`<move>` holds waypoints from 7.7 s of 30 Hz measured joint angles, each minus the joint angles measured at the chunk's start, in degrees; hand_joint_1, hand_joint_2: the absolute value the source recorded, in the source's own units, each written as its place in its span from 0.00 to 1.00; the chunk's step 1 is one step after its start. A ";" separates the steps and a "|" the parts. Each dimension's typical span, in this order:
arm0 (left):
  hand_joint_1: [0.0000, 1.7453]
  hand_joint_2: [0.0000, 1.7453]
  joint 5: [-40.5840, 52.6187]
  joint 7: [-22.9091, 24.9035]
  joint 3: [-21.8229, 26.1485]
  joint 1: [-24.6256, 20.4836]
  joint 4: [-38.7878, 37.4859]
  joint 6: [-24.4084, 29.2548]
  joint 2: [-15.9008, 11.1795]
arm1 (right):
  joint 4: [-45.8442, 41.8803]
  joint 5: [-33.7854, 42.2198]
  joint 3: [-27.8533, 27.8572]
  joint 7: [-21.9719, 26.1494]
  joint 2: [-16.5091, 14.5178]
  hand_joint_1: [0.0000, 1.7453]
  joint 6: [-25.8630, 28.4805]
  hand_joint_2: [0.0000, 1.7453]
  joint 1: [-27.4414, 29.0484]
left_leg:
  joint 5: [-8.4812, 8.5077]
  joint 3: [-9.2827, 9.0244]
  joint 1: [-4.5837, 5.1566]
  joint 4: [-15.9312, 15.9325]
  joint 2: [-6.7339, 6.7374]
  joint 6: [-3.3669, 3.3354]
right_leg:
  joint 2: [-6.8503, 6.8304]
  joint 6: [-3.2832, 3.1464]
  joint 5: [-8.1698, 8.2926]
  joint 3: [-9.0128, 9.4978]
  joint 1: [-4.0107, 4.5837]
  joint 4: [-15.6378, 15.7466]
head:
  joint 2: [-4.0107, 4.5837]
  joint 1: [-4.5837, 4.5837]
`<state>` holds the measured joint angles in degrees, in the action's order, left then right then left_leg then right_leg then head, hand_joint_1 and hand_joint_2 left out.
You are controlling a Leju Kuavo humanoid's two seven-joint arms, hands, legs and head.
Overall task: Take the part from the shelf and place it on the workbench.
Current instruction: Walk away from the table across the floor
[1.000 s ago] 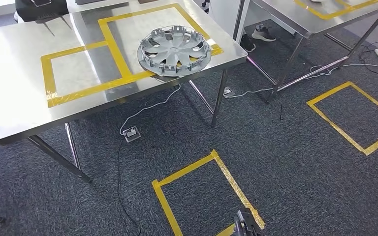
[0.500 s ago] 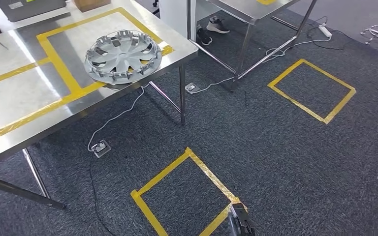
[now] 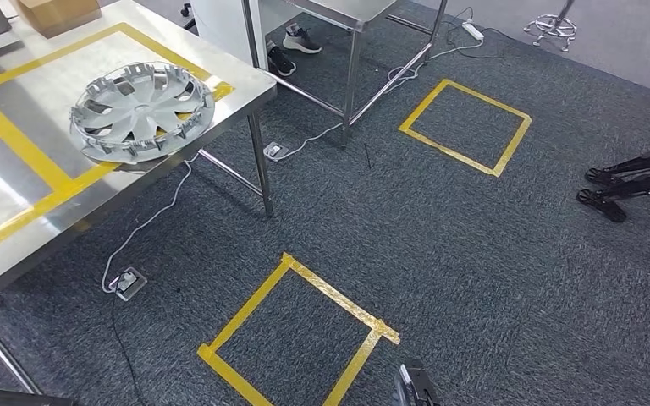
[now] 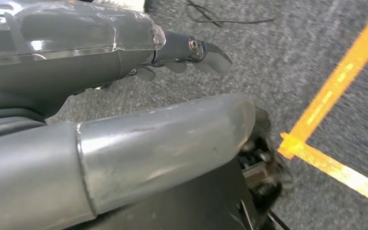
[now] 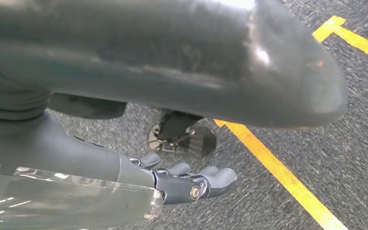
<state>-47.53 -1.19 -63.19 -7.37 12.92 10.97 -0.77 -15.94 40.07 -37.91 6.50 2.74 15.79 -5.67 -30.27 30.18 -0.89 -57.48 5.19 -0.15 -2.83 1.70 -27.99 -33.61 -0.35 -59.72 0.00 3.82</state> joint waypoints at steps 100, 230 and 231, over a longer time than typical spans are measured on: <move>0.00 0.00 1.51 2.28 -0.33 -0.05 1.43 -2.44 0.19 | 1.10 9.62 -6.38 -3.74 7.09 0.00 4.14 0.00 -0.06 | -6.12 4.08 -0.04 -9.73 -5.73 1.76 | 1.94 -3.09 -0.55 1.78 0.47 2.73 | 0.00 -0.73; 0.00 0.00 1.25 7.70 -2.56 -0.06 0.65 0.63 -5.15 | 2.81 12.84 -13.17 -0.36 -4.49 0.00 -2.90 0.00 -0.63 | -0.45 1.53 0.41 -1.01 -5.32 -0.34 | 3.84 -1.07 -2.64 4.11 0.41 3.15 | 0.00 -1.53; 0.00 0.00 1.26 7.76 -2.56 -0.08 0.65 0.64 -5.33 | 2.82 12.85 -13.17 -0.38 -4.74 0.00 -2.97 0.00 -0.64 | -0.45 1.53 0.40 -1.00 -5.32 -0.34 | 3.84 -1.07 -2.64 4.11 0.41 3.15 | 0.00 -1.54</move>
<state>-46.27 6.57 -65.75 -7.45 13.57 11.62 -6.10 -13.13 52.92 -51.08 6.12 -2.00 12.82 -6.31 -30.72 31.72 -0.49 -58.48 -0.13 -0.49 1.01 0.62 -30.63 -29.50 0.06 -56.57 0.00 2.28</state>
